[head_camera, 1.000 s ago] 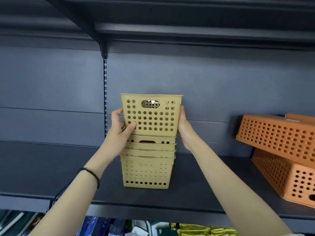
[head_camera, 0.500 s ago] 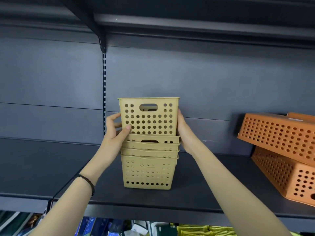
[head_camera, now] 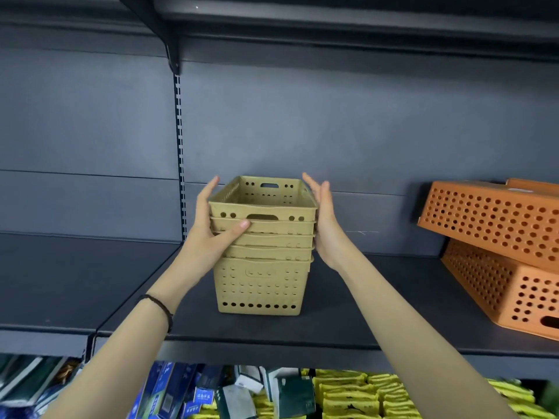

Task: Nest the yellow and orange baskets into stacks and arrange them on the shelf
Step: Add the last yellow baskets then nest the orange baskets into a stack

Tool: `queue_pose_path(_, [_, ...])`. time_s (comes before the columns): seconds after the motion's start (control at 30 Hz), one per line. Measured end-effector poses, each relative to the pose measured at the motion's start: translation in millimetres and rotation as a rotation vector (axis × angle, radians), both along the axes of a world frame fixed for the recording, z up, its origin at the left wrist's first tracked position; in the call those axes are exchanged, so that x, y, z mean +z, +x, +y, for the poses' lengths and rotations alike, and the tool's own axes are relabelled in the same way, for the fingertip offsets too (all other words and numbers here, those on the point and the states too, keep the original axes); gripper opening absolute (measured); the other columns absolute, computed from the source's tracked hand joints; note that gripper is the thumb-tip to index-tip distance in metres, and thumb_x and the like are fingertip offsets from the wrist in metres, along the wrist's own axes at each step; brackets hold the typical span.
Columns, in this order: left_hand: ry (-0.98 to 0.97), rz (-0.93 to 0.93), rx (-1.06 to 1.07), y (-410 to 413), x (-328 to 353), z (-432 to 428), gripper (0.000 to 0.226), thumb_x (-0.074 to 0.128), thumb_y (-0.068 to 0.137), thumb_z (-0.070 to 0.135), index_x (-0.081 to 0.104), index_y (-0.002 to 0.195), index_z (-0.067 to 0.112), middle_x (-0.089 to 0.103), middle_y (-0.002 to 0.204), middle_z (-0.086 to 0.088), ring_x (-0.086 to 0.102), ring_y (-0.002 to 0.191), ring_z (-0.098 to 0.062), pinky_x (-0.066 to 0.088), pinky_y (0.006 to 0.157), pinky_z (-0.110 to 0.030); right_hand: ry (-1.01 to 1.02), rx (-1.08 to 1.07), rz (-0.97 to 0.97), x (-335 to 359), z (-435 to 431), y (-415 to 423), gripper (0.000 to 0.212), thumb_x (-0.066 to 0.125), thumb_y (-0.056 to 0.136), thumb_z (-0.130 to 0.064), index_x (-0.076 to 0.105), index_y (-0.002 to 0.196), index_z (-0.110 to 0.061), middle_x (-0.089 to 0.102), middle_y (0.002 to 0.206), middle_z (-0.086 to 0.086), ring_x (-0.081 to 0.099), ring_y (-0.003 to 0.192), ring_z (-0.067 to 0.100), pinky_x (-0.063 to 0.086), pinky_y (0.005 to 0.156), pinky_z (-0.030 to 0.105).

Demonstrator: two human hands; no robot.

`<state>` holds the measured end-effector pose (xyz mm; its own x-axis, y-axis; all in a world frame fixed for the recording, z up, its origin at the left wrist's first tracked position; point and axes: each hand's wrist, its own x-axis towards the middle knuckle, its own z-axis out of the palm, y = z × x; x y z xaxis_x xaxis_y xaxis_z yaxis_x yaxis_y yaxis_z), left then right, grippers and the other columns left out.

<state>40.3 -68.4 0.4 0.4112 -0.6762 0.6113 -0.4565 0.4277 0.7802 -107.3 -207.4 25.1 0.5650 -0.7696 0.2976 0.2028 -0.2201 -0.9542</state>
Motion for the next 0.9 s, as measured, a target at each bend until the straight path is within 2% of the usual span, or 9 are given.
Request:
queue_pose_path(0.1, [0.001,0.010,0.050,5.4,-5.5,-4.4,0.043,0.069,0.080,0.028,0.038,0.107,0.040,0.060,0.096,0.005,0.062,0.074,0.009,0.050,0.063,-0.013,-0.069,-0.069,0.066,-6.0,-0.3,-0.9,0.038,0.022,0.095,-0.062,0.055,0.108,-0.046,0.063,0.119,-0.001,0.057,0.113,0.020,0.044,0.100,0.047])
queue_pose_path(0.23, [0.004,-0.032,0.125,4.8,-6.9,-4.5,0.040,0.071,0.079,0.033,0.038,0.101,0.040,0.062,0.094,0.004,0.060,0.072,0.008,0.050,0.063,-0.014,-0.120,-0.126,0.101,-4.7,0.7,-2.3,0.029,0.027,0.098,-0.047,0.056,0.096,-0.044,0.060,0.113,-0.002,0.056,0.109,0.020,0.046,0.094,0.041])
queue_pose_path(0.4, [0.028,-0.050,0.191,-0.7,-4.9,1.3,0.052,0.070,0.077,0.042,0.037,0.116,0.052,0.061,0.105,0.016,0.061,0.088,0.008,0.049,0.082,-0.025,-0.135,-0.081,0.115,-2.0,2.1,-8.4,0.033,0.027,0.098,-0.055,0.053,0.116,-0.044,0.057,0.123,-0.010,0.051,0.114,0.012,0.043,0.088,0.031])
queue_pose_path(0.5, [0.026,-0.111,0.366,-12.4,-9.3,2.9,0.068,0.068,0.084,0.040,0.033,0.142,0.036,0.058,0.126,0.008,0.056,0.111,-0.008,0.043,0.095,-0.029,-0.154,-0.044,0.186,-2.6,-2.7,-20.2,0.049,0.029,0.092,-0.070,0.049,0.130,-0.046,0.055,0.135,-0.013,0.049,0.126,0.010,0.038,0.108,0.039])
queue_pose_path(0.6, [-0.093,-0.508,0.685,-30.8,-19.6,9.3,0.059,0.062,0.091,0.035,0.040,0.143,0.015,0.040,0.150,-0.010,0.036,0.138,-0.027,0.030,0.111,-0.041,-0.327,-0.065,0.249,-13.2,-6.7,-48.8,0.043,0.030,0.097,-0.061,0.041,0.137,-0.050,0.042,0.144,-0.022,0.041,0.133,0.008,0.033,0.112,0.036])
queue_pose_path(0.67, [-0.249,-0.832,0.717,-42.5,-23.3,9.1,0.045,0.062,0.091,0.026,0.051,0.130,0.008,0.052,0.137,-0.017,0.045,0.129,-0.034,0.035,0.107,-0.046,-0.481,-0.161,0.369,-27.0,-12.0,-75.5,0.040,0.037,0.101,-0.044,0.046,0.139,-0.036,0.047,0.142,-0.014,0.042,0.130,0.009,0.033,0.107,0.031])
queue_pose_path(0.73, [-0.311,-1.080,0.617,-61.2,-23.9,1.6,0.032,0.060,0.092,0.021,0.058,0.120,0.006,0.063,0.117,-0.015,0.057,0.110,-0.032,0.048,0.090,-0.045,-0.790,-0.353,0.650,-40.7,-21.0,-103.3,0.037,0.044,0.097,-0.038,0.057,0.131,-0.027,0.056,0.137,-0.005,0.045,0.130,0.018,0.035,0.105,0.036])
queue_pose_path(0.83, [-0.118,-1.297,0.456,-103.9,-26.1,-22.4,0.027,0.049,0.094,0.027,0.066,0.106,0.011,0.068,0.096,-0.007,0.063,0.086,-0.026,0.052,0.066,-0.038,-1.056,-0.473,0.936,-55.4,-35.7,-147.9,0.038,0.049,0.093,-0.037,0.060,0.127,-0.024,0.054,0.139,-0.001,0.036,0.137,0.023,0.026,0.109,0.037])
queue_pose_path(0.9, [0.078,-1.339,0.428,-137.5,-29.7,-42.8,0.030,0.046,0.090,0.033,0.068,0.098,0.016,0.067,0.089,-0.002,0.063,0.081,-0.024,0.050,0.063,-0.035,-1.138,-0.513,1.004,-60.3,-42.7,-180.8,0.040,0.052,0.092,-0.036,0.059,0.129,-0.022,0.052,0.142,0.002,0.034,0.139,0.025,0.022,0.112,0.038])
